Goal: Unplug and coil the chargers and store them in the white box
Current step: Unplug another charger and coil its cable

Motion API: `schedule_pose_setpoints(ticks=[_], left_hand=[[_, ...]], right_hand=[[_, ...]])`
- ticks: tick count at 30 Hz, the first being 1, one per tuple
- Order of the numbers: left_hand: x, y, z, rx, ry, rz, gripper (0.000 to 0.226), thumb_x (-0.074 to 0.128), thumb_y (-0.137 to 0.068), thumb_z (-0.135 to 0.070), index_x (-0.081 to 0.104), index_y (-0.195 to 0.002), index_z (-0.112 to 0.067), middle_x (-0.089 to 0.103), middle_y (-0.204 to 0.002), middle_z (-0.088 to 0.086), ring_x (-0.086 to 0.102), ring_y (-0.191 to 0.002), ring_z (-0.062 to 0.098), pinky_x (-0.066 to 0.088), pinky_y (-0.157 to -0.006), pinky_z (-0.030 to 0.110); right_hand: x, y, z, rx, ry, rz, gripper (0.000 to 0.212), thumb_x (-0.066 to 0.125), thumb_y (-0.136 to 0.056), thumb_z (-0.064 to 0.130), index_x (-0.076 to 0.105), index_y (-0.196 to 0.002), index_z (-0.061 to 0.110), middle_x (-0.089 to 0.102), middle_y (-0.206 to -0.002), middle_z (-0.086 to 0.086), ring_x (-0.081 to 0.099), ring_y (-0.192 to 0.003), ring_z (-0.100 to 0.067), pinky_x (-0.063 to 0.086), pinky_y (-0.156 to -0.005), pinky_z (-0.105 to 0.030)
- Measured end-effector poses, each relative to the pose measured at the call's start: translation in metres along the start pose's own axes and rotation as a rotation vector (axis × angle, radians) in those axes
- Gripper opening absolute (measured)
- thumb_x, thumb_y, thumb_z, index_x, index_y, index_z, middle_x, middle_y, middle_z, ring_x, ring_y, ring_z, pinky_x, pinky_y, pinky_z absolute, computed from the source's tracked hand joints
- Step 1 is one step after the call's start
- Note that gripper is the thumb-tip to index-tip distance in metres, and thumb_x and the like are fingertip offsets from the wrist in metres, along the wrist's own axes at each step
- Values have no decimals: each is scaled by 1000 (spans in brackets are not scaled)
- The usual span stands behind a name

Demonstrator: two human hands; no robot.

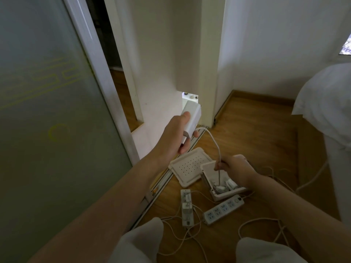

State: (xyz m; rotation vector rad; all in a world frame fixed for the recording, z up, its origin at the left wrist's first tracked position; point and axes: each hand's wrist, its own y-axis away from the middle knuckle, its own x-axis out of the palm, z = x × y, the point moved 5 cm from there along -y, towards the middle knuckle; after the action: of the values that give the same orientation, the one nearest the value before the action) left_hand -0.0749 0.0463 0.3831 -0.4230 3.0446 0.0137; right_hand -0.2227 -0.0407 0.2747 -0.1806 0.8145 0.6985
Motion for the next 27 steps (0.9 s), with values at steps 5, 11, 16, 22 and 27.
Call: schedule_pose_setpoints(ticks=[5,11,16,22,27], left_hand=[[-4,-4,19,-146,-1,-61,28,31,-100,-40,45,-87,-19,58,-46,-13,36,-52,12,34,-47,17],[-13,-25,41,-214,-144,-88,49,33,-97,-49,45,-102,-2,52,-52,6,42,-31,4,35,-35,13],[-15,-26,61,-262,-160,-184,49,35,-96,-48,47,-120,-7,65,-68,-8,42,-38,8,38,-40,17],[-20,-16,84,-321,136,-289,56,31,-97,-51,52,-121,-6,54,-75,6,51,-48,9,44,-44,21],[-20,-14,94,-291,319,-361,55,40,-94,-51,40,-132,-10,57,-104,10,52,-62,14,49,-47,19]], right_hand=[[-42,-11,22,42,-123,-259,21,35,-97,7,53,-90,13,54,-76,-3,53,-74,-19,46,-64,-22],[-113,-13,83,-220,-47,-620,27,33,-101,18,49,-121,11,49,-74,7,47,-63,-5,37,-51,-11],[-105,-1,96,-294,89,-632,24,35,-100,22,52,-114,11,56,-74,4,53,-59,-10,43,-53,-21],[-61,4,80,-241,407,-270,22,35,-101,26,55,-103,17,56,-72,4,49,-56,-9,42,-55,-24],[-31,3,35,-7,415,178,23,41,-98,14,62,-107,14,62,-100,-2,54,-76,-7,40,-65,-15]])
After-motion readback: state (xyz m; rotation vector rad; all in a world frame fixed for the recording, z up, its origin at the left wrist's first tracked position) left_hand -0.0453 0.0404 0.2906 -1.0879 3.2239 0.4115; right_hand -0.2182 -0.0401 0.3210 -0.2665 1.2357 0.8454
